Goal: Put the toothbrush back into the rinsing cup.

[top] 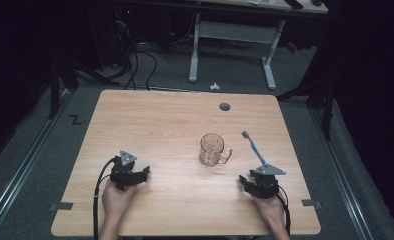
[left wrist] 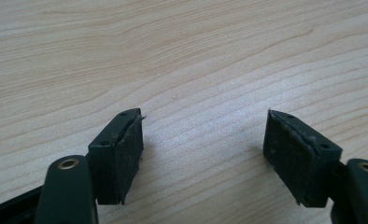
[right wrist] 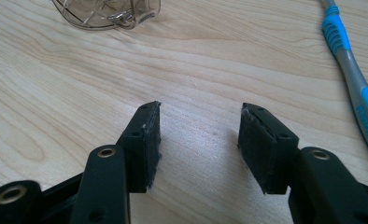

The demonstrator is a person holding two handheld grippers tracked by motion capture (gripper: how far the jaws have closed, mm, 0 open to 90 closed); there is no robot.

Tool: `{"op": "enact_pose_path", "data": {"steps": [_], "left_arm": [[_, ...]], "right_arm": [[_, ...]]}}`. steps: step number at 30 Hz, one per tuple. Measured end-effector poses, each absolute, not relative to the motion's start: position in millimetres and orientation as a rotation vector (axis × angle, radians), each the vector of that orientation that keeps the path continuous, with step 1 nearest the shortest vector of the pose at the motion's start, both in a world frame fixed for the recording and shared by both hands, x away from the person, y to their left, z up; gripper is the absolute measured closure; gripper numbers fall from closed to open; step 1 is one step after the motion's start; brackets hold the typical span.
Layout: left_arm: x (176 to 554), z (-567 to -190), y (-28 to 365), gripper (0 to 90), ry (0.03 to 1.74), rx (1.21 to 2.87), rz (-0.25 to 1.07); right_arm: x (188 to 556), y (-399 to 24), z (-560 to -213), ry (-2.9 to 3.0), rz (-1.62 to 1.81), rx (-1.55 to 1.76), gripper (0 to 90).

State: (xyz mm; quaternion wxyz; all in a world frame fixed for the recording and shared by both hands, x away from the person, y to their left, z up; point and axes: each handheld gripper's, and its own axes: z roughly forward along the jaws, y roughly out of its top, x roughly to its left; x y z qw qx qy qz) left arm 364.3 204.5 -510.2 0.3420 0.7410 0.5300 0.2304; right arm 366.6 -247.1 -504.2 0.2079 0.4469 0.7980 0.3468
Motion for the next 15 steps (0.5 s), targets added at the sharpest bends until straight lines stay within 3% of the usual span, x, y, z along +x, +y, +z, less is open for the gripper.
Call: {"op": "enact_pose_path", "data": {"steps": [15], "left_arm": [[364.3, -510.2, 204.6, 29.3, 1.378, 1.925, 0.599]], "right_arm": [[363.2, -246.9, -499.8, 2.247, 0.967, 1.226, 59.0]]}}
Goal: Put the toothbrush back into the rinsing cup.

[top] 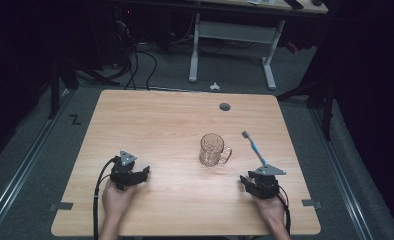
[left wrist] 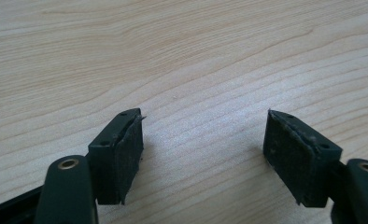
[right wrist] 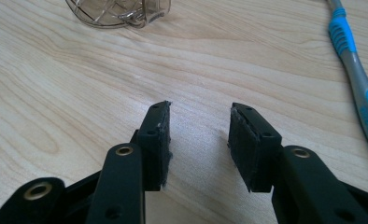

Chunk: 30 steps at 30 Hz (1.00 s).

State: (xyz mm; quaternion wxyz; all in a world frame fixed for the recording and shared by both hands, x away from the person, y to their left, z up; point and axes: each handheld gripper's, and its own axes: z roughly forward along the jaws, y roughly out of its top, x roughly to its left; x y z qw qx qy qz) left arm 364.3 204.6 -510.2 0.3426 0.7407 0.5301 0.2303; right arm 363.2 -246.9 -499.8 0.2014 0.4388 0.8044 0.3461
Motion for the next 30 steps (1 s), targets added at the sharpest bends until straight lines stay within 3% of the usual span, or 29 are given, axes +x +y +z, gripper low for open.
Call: {"op": "enact_pose_path", "data": {"steps": [30], "left_arm": [[364.3, -510.2, 204.4, 29.3, 1.379, 1.928, 0.601]], "right_arm": [[354.6, -281.9, -493.4, 2.174, 0.987, 1.292, 61.7]]}}
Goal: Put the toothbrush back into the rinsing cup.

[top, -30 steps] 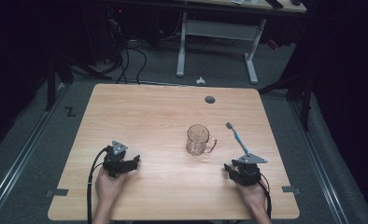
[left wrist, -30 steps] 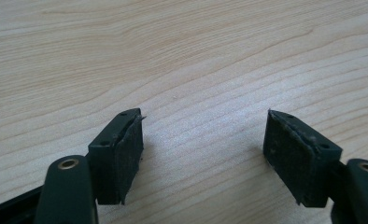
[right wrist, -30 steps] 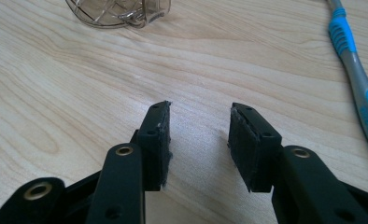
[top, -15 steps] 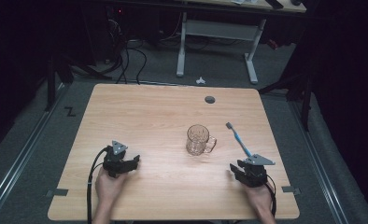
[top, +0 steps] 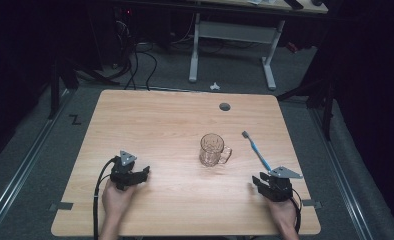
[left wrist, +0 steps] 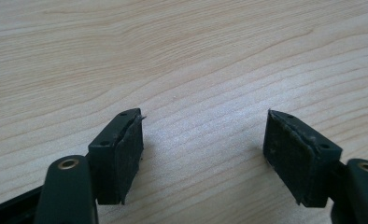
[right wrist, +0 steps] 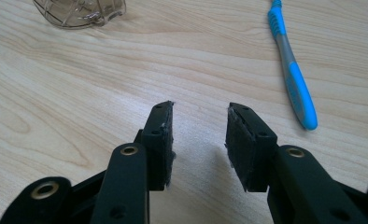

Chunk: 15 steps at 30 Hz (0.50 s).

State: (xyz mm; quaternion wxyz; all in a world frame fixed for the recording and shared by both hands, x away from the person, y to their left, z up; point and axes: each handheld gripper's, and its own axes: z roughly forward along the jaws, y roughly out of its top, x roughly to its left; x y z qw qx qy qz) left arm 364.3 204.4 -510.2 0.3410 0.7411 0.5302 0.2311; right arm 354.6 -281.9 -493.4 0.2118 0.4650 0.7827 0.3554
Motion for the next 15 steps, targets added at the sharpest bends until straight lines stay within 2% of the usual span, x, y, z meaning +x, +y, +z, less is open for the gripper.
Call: {"op": "enact_pose_path", "data": {"steps": [15], "left_arm": [[364.2, -510.3, 204.1, 29.3, 1.38, 1.928, 0.603]], "right_arm": [[357.9, -295.5, -488.1, 2.141, 0.998, 1.297, 62.4]]}}
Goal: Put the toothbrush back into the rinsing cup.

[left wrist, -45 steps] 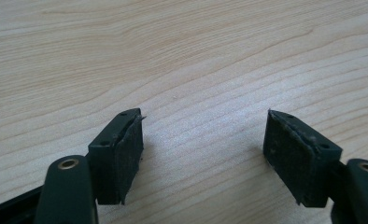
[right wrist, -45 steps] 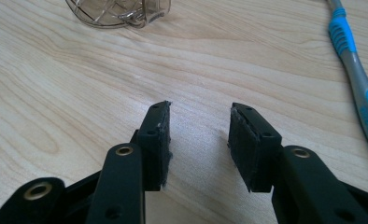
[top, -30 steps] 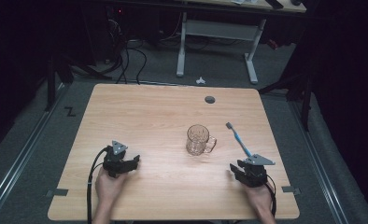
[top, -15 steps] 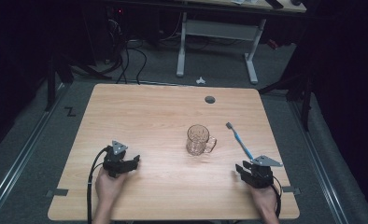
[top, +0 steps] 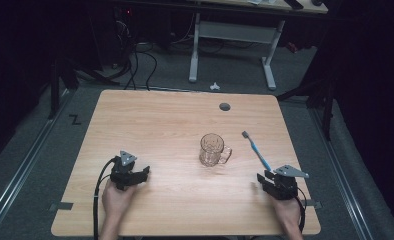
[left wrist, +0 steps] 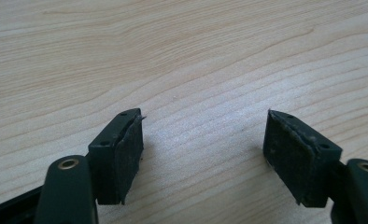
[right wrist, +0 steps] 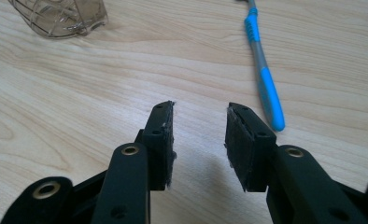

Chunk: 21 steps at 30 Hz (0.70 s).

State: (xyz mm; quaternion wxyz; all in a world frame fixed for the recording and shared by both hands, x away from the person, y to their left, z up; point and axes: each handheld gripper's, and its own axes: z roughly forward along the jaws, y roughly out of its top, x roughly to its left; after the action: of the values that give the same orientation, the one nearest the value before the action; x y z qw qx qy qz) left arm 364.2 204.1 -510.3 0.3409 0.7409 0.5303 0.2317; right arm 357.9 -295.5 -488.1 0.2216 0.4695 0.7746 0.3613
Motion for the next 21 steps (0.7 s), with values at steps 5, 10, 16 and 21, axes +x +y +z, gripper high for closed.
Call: {"op": "enact_pose_path", "data": {"steps": [5, 10, 16, 21], "left_arm": [[364.2, -510.3, 203.8, 29.4, 1.379, 1.929, 0.605], [364.2, -510.3, 203.8, 29.4, 1.379, 1.929, 0.605], [364.3, -510.3, 203.9, 29.3, 1.381, 1.928, 0.606], [364.3, -510.2, 204.2, 29.3, 1.381, 1.928, 0.604]], "right_arm": [[359.5, -300.1, -485.8, 2.131, 1.001, 1.32, 62.5], [362.7, -302.9, -481.0, 2.123, 1.003, 1.315, 62.5], [369.6, -305.4, -472.4, 2.131, 0.976, 1.325, 63.4], [373.7, -307.5, -467.7, 2.136, 0.963, 1.332, 63.9]]}}
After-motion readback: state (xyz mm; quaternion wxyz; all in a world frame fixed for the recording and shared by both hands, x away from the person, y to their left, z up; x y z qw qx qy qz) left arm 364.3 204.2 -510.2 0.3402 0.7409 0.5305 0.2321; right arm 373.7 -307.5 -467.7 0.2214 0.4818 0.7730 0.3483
